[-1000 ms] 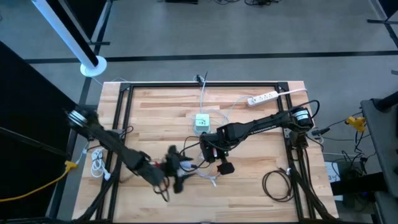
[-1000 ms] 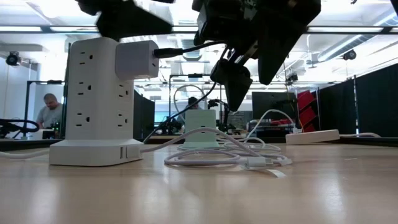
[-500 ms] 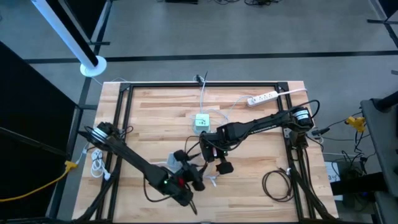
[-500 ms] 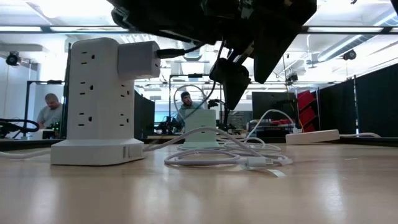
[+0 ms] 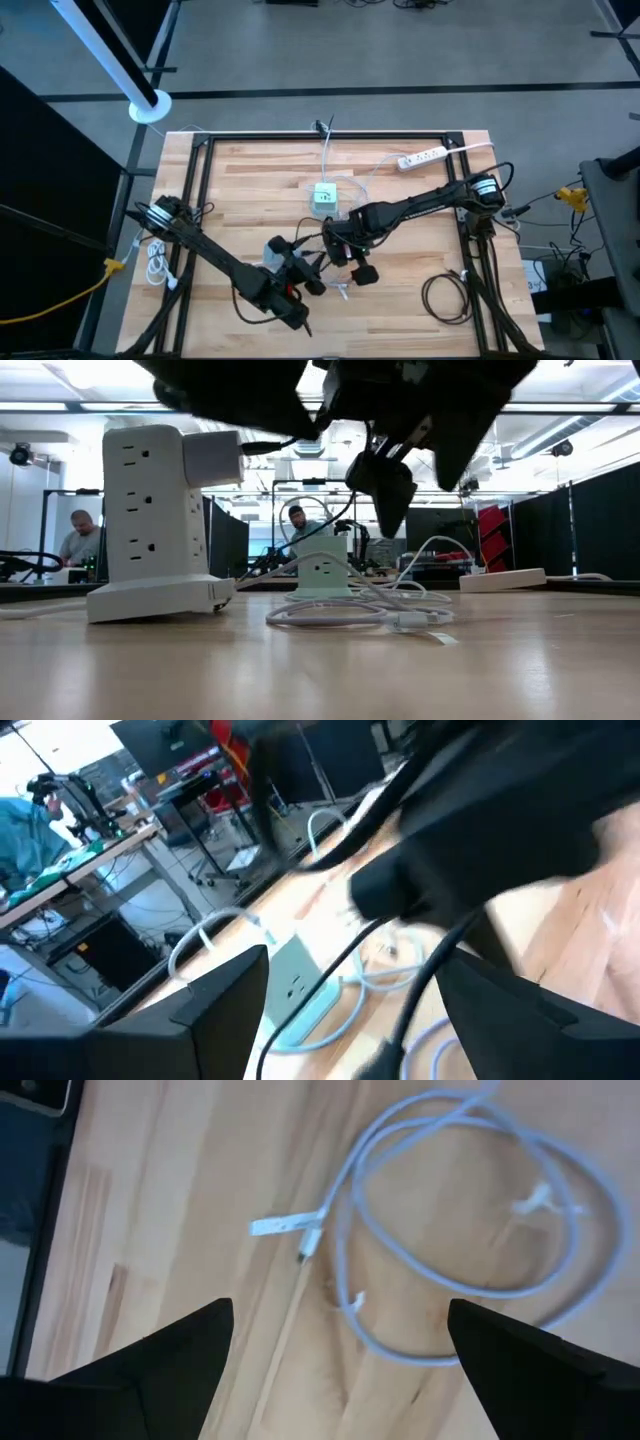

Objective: Insert USB
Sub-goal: Insert the black charger cable into the top right white outlet

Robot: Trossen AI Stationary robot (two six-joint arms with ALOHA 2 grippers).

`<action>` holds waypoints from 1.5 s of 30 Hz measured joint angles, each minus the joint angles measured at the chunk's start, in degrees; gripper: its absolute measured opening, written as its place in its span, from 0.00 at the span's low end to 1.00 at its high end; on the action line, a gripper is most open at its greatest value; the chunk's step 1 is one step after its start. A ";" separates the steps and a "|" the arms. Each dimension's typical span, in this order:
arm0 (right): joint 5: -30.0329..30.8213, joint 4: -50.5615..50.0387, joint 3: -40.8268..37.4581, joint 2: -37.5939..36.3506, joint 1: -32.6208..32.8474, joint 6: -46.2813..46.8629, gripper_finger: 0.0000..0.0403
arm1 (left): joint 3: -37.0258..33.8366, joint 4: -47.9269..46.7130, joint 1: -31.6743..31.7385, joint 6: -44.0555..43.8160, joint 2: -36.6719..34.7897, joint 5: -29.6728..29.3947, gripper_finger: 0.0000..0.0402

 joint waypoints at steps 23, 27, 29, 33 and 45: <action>-0.50 -8.65 -0.02 -5.40 8.97 -1.86 0.88 | -1.52 -11.45 0.05 -15.00 -0.26 3.55 0.68; -3.17 -8.85 -0.02 -6.20 10.94 -1.63 0.88 | -1.53 -11.57 0.04 -15.04 -0.26 3.72 0.68; -6.84 -9.01 -0.02 -6.26 11.73 -1.80 0.88 | -1.55 -11.63 0.04 -15.03 -0.26 3.74 0.68; -10.70 -8.82 -0.02 -6.38 13.35 -3.56 0.88 | -1.55 -11.64 0.04 -15.07 -0.26 3.84 0.68; 2.11 -9.41 -0.02 -14.23 17.08 1.21 0.88 | -1.61 -14.42 0.00 -15.54 -1.01 5.95 0.68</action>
